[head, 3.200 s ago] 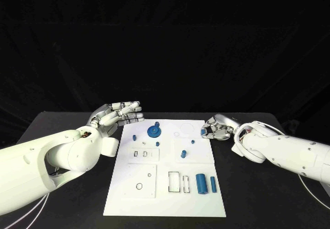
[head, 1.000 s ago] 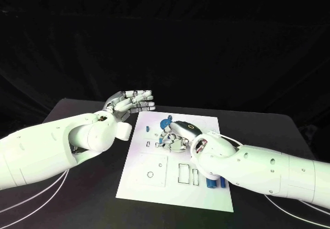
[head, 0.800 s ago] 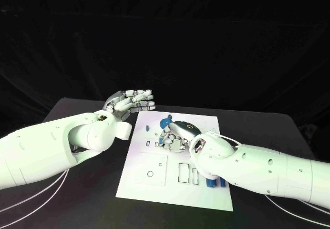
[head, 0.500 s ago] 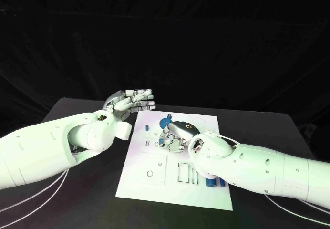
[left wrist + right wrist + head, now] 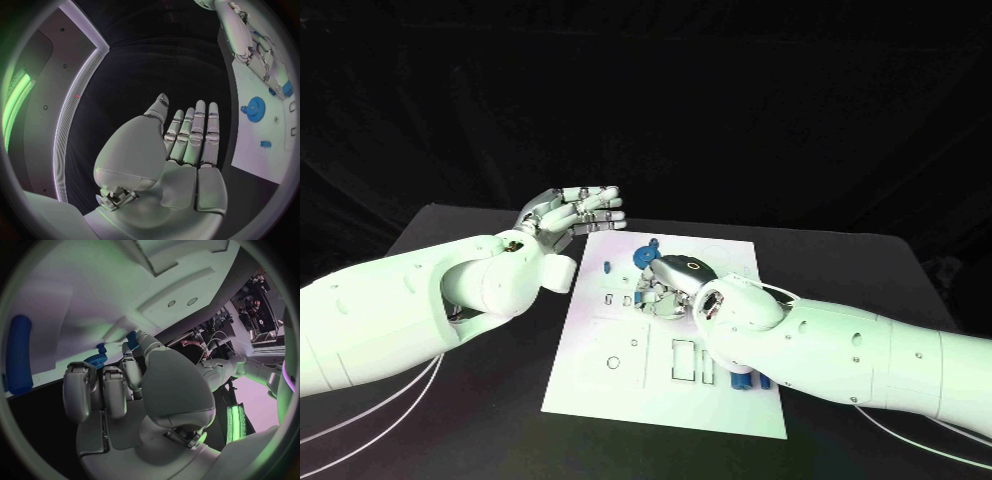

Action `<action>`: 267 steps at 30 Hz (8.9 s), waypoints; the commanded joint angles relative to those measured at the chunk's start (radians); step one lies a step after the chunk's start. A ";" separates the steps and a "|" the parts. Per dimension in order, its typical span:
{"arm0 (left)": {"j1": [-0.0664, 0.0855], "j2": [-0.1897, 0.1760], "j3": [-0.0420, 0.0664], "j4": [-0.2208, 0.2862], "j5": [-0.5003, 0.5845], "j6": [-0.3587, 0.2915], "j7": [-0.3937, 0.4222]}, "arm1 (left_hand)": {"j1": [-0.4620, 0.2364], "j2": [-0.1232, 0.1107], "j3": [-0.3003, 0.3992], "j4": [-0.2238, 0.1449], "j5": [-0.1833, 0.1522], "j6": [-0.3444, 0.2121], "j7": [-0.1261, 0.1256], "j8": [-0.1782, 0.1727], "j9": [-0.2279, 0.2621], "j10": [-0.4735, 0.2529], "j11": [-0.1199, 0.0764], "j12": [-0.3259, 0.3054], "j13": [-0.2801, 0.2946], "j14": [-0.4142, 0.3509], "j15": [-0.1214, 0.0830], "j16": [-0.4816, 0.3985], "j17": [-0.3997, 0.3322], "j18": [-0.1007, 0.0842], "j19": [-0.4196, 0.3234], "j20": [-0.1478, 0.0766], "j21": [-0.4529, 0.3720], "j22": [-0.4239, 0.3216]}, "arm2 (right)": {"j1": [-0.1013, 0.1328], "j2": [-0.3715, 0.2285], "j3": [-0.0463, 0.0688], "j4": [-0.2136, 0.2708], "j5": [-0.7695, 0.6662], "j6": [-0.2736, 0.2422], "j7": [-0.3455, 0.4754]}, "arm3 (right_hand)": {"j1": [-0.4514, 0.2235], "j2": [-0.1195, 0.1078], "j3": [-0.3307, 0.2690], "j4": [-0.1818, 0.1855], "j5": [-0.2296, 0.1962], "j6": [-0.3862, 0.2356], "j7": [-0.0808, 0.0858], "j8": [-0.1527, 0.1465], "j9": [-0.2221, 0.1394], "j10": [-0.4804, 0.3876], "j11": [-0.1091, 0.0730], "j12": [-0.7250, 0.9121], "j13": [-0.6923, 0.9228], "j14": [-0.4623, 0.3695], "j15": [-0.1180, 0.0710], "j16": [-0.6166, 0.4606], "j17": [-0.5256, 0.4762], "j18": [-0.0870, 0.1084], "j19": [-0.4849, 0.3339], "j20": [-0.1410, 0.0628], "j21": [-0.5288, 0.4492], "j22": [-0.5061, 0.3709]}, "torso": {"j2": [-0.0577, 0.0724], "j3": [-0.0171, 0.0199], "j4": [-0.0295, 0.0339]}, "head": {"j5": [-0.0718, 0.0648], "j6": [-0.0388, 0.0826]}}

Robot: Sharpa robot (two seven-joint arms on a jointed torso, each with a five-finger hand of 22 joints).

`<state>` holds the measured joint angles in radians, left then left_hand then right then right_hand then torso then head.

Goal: Assemble the parts on the task board

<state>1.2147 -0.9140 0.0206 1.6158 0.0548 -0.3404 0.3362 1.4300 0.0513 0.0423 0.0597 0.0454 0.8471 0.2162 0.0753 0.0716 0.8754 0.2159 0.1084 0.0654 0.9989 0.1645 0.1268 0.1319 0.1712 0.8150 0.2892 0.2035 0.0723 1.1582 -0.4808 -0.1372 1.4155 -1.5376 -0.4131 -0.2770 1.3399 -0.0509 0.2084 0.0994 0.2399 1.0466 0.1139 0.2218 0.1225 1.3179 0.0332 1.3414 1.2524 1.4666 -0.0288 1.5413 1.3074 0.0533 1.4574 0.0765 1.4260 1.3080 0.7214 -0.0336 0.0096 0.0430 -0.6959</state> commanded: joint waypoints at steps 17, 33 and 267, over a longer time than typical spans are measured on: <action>0.001 0.002 0.001 0.002 0.001 0.020 0.003 | 0.004 -0.001 0.002 -0.001 0.005 0.008 0.049 0.004 0.001 0.000 -0.002 0.005 0.001 0.002 0.000 0.007 -0.001 0.009 0.006 -0.001 -0.004 -0.001 | -0.003 0.008 -0.001 -0.009 -0.022 0.032 -0.019 | -0.009 -0.023 -0.010 0.000 0.002 -0.020 0.008 -0.010 -0.003 -0.018 0.008 -0.017 -0.017 0.091 0.000 0.000 0.204 -0.008 0.002 0.003 -0.009 0.109 | 0.000 -0.0005 0.0002 | -0.001 -0.004; 0.001 0.002 0.001 0.001 0.001 0.021 0.002 | 0.004 -0.001 0.002 -0.001 0.005 0.008 0.049 0.004 0.001 0.000 -0.002 0.005 0.001 0.002 0.000 0.007 -0.001 0.009 0.006 -0.001 -0.004 -0.001 | -0.003 0.010 -0.002 -0.007 -0.017 0.021 -0.022 | -0.024 -0.039 -0.017 0.003 -0.011 -0.049 0.021 -0.027 -0.011 -0.033 0.020 -0.029 -0.028 0.089 0.010 -0.002 0.199 -0.006 -0.004 0.010 -0.018 0.103 | 0.000 0.0003 -0.0002 | 0.000 -0.005; 0.042 0.275 -0.053 -0.272 -1.120 0.545 -0.980 | -0.094 -0.118 0.401 0.103 0.006 0.145 -0.174 0.366 0.527 0.429 -0.245 0.912 0.885 0.561 -0.249 1.419 1.402 -0.080 0.519 -0.265 1.146 1.059 | 0.141 -0.433 0.015 0.204 0.624 0.010 0.267 | 0.020 -0.057 -0.096 0.116 0.148 -0.129 0.040 0.004 -0.003 -0.250 0.036 -0.222 -0.296 0.038 0.021 -0.169 -0.019 0.057 -0.147 0.022 -0.349 -0.134 | -0.045 0.0252 -0.0212 | 0.039 -0.078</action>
<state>1.2588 -0.6387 -0.0310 1.3428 -1.0495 0.1762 -0.6439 1.3300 -0.0654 0.3606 0.2410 0.0481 0.9903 0.0480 0.4362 0.5918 1.2973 -0.0269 1.0206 0.9503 1.4687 -0.0767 1.5444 1.3073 0.1014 1.3292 0.0285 1.3438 1.1304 1.3001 -0.9138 -0.1226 1.6201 -0.9058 -0.4169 -0.0115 1.3686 -0.1110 0.1148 0.2098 0.3813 0.9240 0.1549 0.2201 0.1183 1.0702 0.0717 1.1232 0.9580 1.4664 -0.0002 1.3769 1.2884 0.1078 1.3091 0.0997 1.0803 1.1751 0.6765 -0.0088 -0.0112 0.0812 -0.7728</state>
